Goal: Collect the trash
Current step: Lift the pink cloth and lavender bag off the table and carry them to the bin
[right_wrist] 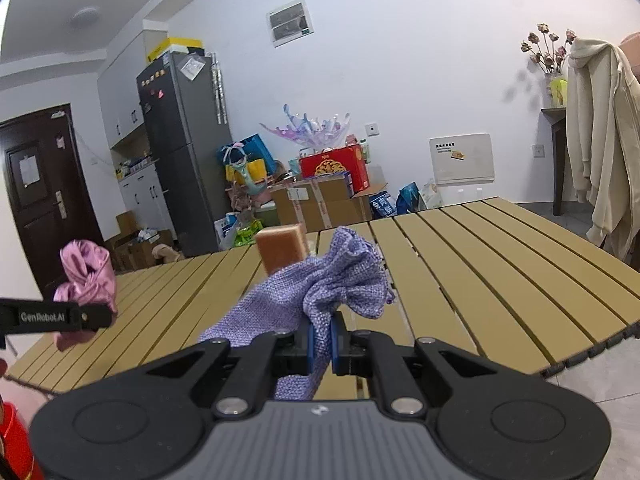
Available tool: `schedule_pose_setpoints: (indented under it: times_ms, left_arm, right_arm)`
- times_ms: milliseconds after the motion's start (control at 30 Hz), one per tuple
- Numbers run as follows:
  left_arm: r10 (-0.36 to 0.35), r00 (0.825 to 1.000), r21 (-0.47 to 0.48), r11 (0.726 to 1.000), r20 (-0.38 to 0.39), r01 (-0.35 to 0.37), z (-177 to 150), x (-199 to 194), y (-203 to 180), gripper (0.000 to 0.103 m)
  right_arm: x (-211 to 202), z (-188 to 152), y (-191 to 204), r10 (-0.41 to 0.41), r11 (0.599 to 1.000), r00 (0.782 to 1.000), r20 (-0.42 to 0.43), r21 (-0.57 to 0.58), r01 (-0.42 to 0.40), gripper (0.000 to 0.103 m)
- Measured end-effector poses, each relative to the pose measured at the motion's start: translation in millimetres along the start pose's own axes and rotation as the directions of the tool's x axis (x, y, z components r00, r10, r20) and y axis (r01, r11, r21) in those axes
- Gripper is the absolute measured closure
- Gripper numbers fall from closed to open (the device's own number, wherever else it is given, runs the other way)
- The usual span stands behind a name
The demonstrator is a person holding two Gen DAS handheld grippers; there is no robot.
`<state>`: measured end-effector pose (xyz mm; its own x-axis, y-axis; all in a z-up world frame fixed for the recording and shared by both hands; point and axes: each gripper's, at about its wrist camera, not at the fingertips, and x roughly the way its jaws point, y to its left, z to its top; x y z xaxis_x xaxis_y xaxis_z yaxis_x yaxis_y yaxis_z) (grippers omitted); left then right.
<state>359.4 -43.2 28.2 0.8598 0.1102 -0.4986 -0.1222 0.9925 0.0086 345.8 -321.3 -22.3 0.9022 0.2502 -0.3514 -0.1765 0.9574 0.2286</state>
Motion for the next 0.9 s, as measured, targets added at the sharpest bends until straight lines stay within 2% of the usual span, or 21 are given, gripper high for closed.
schedule_pose_setpoints:
  times_ms: [433,900]
  left_arm:
    - [-0.040,0.999,0.012,0.999,0.018,0.040,-44,-66,27,0.064]
    - [-0.067,0.998,0.002,0.998,-0.015,0.067,-93,-101,50,0.064]
  right_arm:
    - [-73,-30,34,0.009,0.995,1.000,-0.018,-0.096,-0.011,0.095]
    - [-112,-70,62,0.015,0.987,0.996,-0.087,-0.156,-0.028,0.095]
